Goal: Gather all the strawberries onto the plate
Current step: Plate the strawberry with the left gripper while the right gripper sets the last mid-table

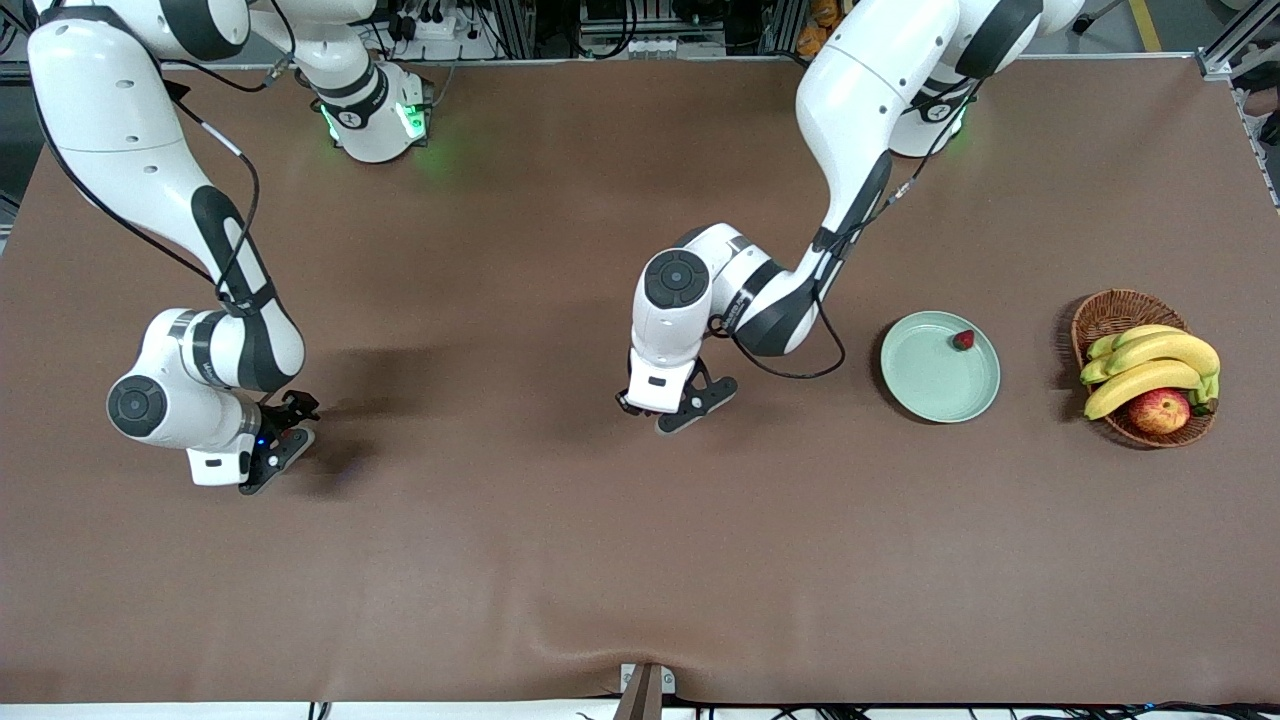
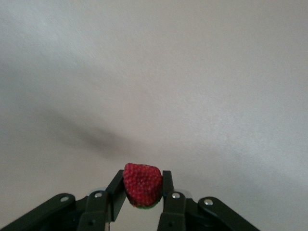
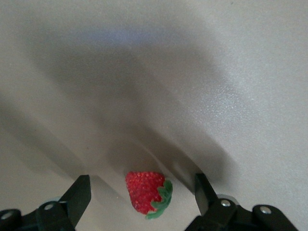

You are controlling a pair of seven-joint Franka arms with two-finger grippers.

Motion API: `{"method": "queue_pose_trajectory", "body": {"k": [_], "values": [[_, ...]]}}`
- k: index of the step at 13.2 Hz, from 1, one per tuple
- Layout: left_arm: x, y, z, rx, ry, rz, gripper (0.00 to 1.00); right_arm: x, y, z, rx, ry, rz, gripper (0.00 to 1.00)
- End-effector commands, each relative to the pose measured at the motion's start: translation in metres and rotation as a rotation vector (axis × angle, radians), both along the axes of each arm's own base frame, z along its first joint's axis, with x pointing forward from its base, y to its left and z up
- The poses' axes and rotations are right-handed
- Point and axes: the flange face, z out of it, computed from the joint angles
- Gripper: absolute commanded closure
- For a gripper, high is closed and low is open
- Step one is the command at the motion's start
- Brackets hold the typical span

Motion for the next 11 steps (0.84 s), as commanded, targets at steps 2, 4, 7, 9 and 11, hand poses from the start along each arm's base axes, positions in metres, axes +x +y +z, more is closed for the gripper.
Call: {"method": "queue_pose_trajectory", "body": {"k": [2,4,7,9,11], "values": [[0.008,0.045,0.035,0.057,0.024,-0.145,1.0,-0.006,-0.006,-0.001,0.006,-0.008,0.046,0.29],[0.018,0.073,0.047,0.063,0.024,-0.186,1.0,-0.006,-0.006,0.001,0.007,-0.004,0.044,0.66],[0.033,0.096,0.04,0.063,0.037,-0.232,1.0,-0.005,-0.005,0.007,0.011,0.001,0.038,1.0],[0.047,0.113,0.036,0.064,0.037,-0.233,1.0,-0.002,0.001,0.02,0.013,0.0,0.046,1.0],[0.056,0.121,0.038,0.056,0.029,-0.253,1.0,0.01,0.026,0.044,0.022,-0.029,0.103,1.0]]}}
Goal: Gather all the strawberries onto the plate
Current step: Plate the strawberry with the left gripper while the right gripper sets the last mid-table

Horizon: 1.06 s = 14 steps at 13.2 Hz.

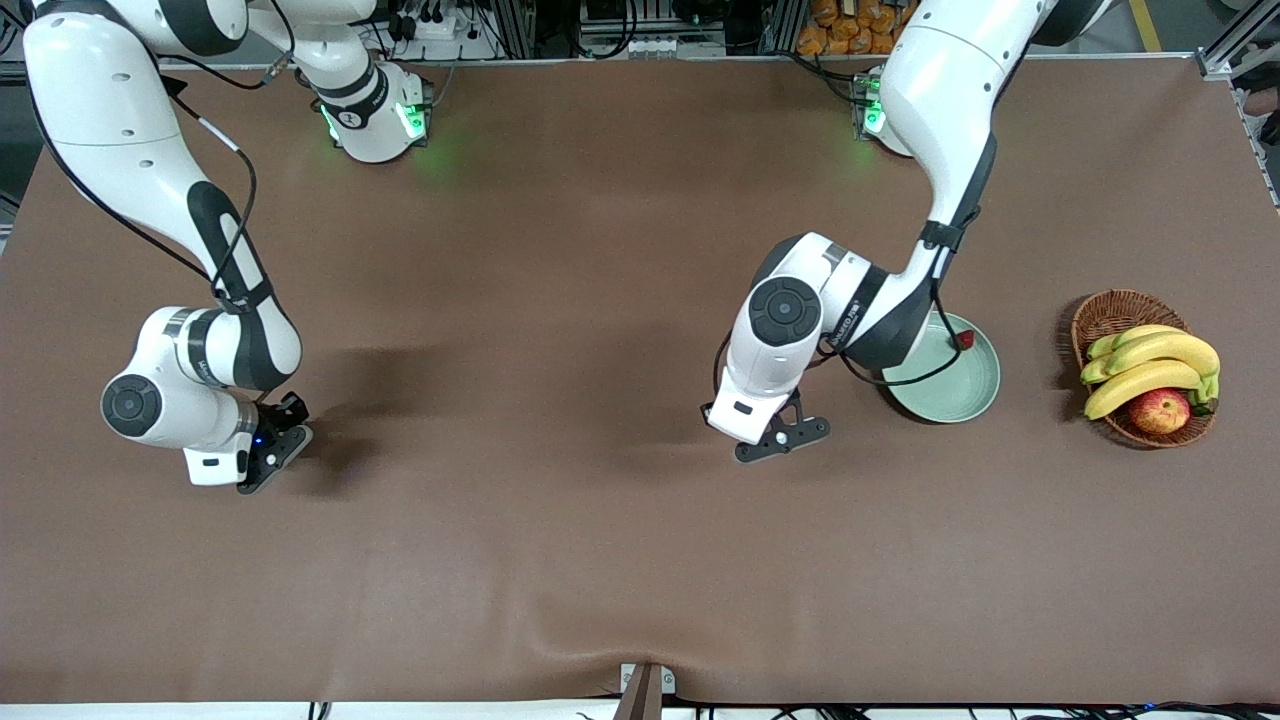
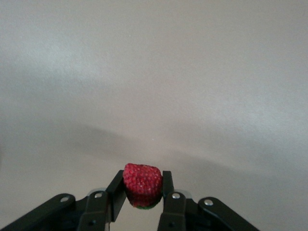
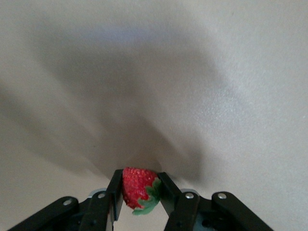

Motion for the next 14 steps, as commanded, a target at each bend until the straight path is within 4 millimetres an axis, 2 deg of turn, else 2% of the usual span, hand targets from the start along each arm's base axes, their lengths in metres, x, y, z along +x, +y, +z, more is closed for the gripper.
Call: {"method": "queue_pose_trajectory", "body": {"k": [1,3,4,7,10,12,14], "values": [[0.01,0.014,0.004,-0.023,0.007,-0.027,1.0,0.015,0.048,0.04,0.029,-0.038,0.119,1.0],[0.021,0.029,0.004,-0.027,0.007,-0.047,1.0,0.027,0.123,0.051,0.056,-0.066,0.189,1.0],[0.024,0.036,0.003,-0.027,0.008,-0.056,1.0,0.027,0.169,0.05,0.068,-0.075,0.2,1.0],[0.042,0.069,0.009,-0.023,-0.004,-0.092,1.0,0.011,0.273,0.062,0.09,-0.096,0.122,1.0],[0.052,0.1,0.008,-0.008,0.008,-0.13,1.0,-0.016,0.363,0.066,0.138,-0.105,0.002,1.0],[0.039,0.122,0.007,0.031,0.056,-0.145,1.0,-0.046,0.424,0.06,0.177,-0.11,-0.075,1.0],[0.027,0.17,0.018,0.055,0.08,-0.169,1.0,-0.08,0.478,0.05,0.179,-0.113,-0.155,1.0]]}}
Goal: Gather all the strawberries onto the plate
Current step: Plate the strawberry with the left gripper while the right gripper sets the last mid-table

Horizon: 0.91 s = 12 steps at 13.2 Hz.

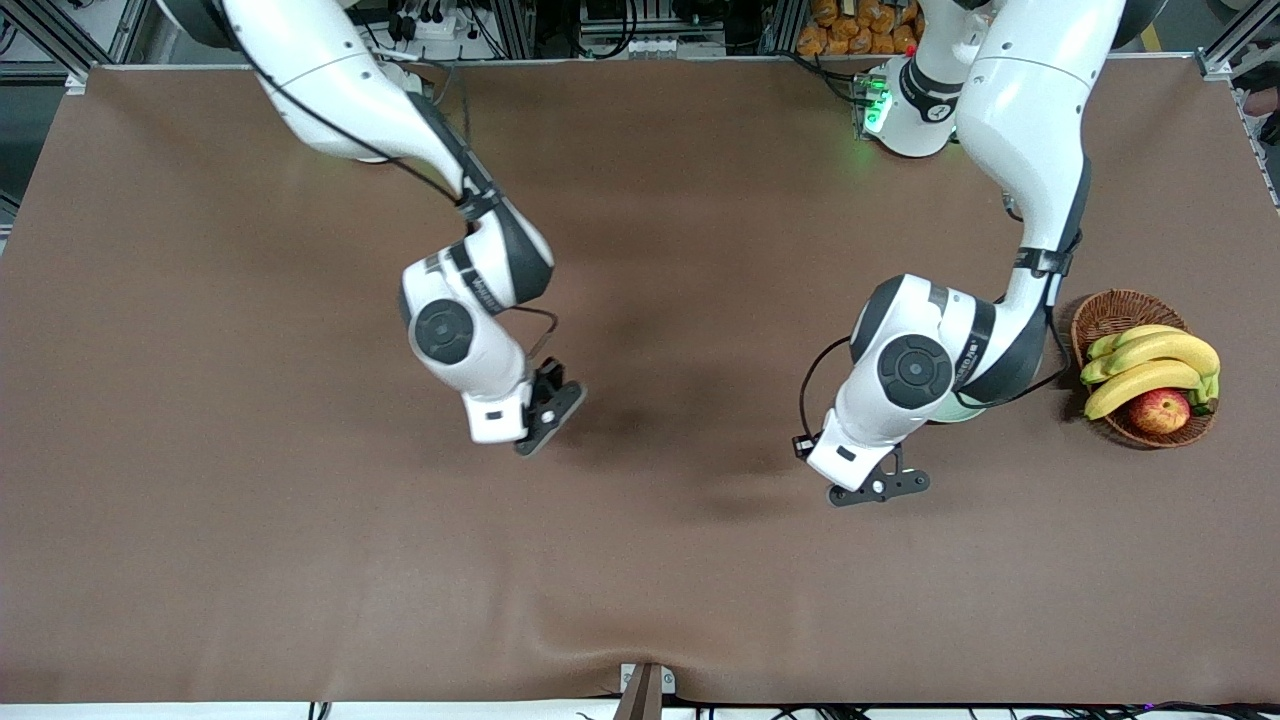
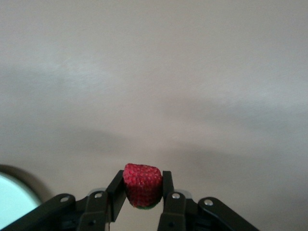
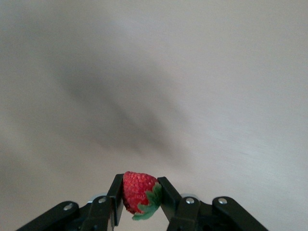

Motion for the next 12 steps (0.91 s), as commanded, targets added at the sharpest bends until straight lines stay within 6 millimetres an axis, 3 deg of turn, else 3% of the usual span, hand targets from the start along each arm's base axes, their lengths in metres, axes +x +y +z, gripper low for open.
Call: {"method": "queue_pose_trajectory", "body": {"k": [1,3,7,8,9,10,12], "values": [[-0.035,0.052,0.022,0.035,0.044,-0.06,1.0,-0.033,0.056,-0.016,0.009,0.012,-0.101,1.0],[-0.049,0.105,0.027,0.045,0.071,-0.078,1.0,-0.05,0.082,-0.027,0.033,0.003,-0.201,1.0],[-0.08,0.171,-0.007,0.054,0.168,-0.071,1.0,-0.102,0.139,-0.058,0.044,0.028,-0.347,0.97],[-0.086,0.173,-0.018,0.052,0.179,-0.067,1.0,-0.109,0.145,-0.06,0.041,0.034,-0.363,0.74],[-0.093,0.184,-0.028,0.047,0.176,-0.052,1.0,-0.113,0.149,-0.06,0.041,0.034,-0.363,0.15],[-0.101,0.188,-0.036,0.043,0.161,-0.048,0.95,-0.113,0.15,-0.056,0.042,0.031,-0.362,0.0],[-0.112,0.191,-0.05,0.031,0.125,-0.043,0.91,-0.105,0.141,-0.044,0.043,0.028,-0.377,0.0]]}}
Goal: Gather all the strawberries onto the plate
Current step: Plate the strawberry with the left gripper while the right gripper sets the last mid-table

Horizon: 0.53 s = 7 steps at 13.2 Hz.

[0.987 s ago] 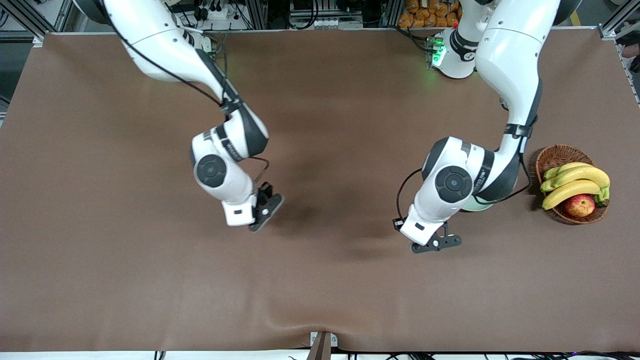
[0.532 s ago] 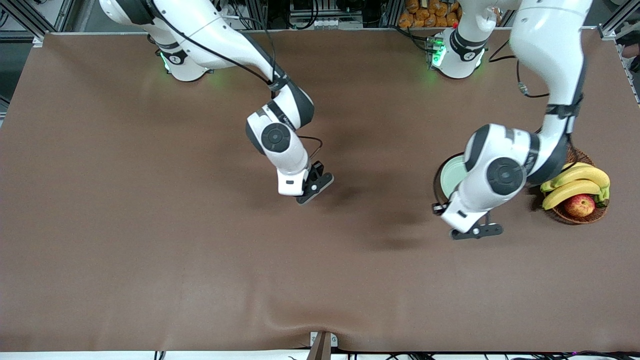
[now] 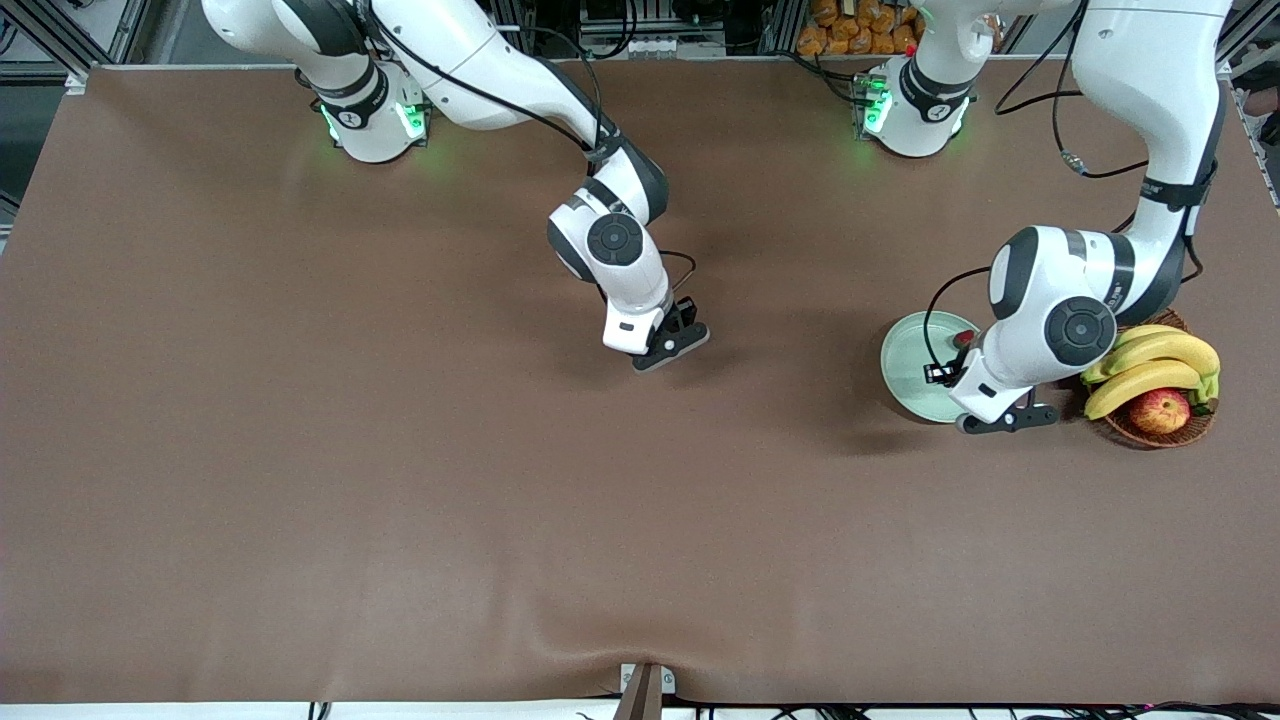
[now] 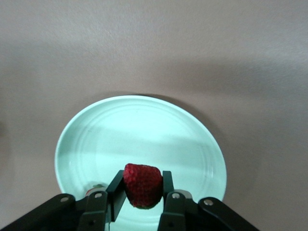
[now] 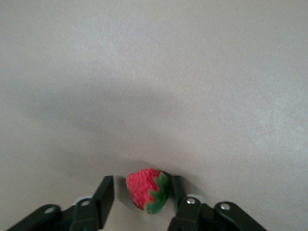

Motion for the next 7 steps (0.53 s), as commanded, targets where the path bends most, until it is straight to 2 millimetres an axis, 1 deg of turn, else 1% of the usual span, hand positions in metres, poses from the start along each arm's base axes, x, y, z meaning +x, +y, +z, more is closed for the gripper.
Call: {"method": "queue_pose_trajectory", "body": {"k": [1,2,3,4,6,7], "values": [[-0.022,0.003,-0.009,-0.009,-0.058,-0.006,0.83,0.025,-0.017,0.031,0.007,-0.007,-0.054,0.0],[-0.022,0.005,-0.013,-0.011,-0.061,-0.004,0.7,0.037,-0.031,0.045,-0.008,0.011,-0.074,0.0],[-0.02,0.006,-0.013,-0.012,-0.064,0.001,0.32,0.054,-0.051,0.068,-0.017,0.029,-0.101,0.0],[-0.019,0.006,-0.011,-0.01,-0.069,0.014,0.0,0.073,-0.077,0.091,-0.026,0.042,-0.132,0.0],[-0.018,0.004,-0.002,-0.01,-0.08,0.015,0.0,0.107,-0.137,0.135,-0.041,0.077,-0.21,0.0],[-0.018,0.003,0.005,-0.007,-0.089,0.023,0.0,0.123,-0.169,0.157,-0.04,0.087,-0.252,0.0]]}}
